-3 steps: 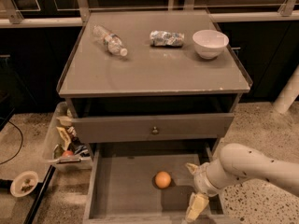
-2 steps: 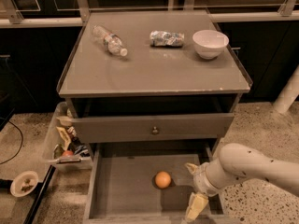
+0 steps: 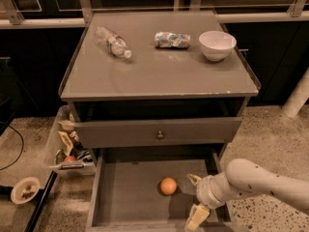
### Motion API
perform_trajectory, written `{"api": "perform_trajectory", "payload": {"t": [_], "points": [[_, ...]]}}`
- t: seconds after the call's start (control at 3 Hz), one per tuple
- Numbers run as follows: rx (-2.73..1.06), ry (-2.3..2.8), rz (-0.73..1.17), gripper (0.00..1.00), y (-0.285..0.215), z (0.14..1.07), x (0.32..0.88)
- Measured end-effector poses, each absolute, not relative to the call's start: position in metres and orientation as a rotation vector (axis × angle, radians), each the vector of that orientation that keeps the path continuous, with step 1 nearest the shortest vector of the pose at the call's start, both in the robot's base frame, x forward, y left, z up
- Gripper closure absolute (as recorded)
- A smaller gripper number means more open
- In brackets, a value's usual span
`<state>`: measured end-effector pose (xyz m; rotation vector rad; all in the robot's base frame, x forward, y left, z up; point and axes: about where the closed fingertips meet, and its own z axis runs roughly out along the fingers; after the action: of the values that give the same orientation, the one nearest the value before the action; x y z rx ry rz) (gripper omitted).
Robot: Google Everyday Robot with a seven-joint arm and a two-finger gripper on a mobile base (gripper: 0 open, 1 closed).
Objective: Pick orange from middle drawer and place on counter
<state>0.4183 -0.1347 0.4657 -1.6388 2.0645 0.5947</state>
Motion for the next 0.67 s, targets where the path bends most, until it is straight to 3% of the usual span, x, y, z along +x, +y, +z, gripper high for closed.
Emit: {"api": "perform_trajectory", "payload": {"t": [0.67], "points": [[-1.501,1.899,0.617,0.00,-0.111,0.453,0.467]]}}
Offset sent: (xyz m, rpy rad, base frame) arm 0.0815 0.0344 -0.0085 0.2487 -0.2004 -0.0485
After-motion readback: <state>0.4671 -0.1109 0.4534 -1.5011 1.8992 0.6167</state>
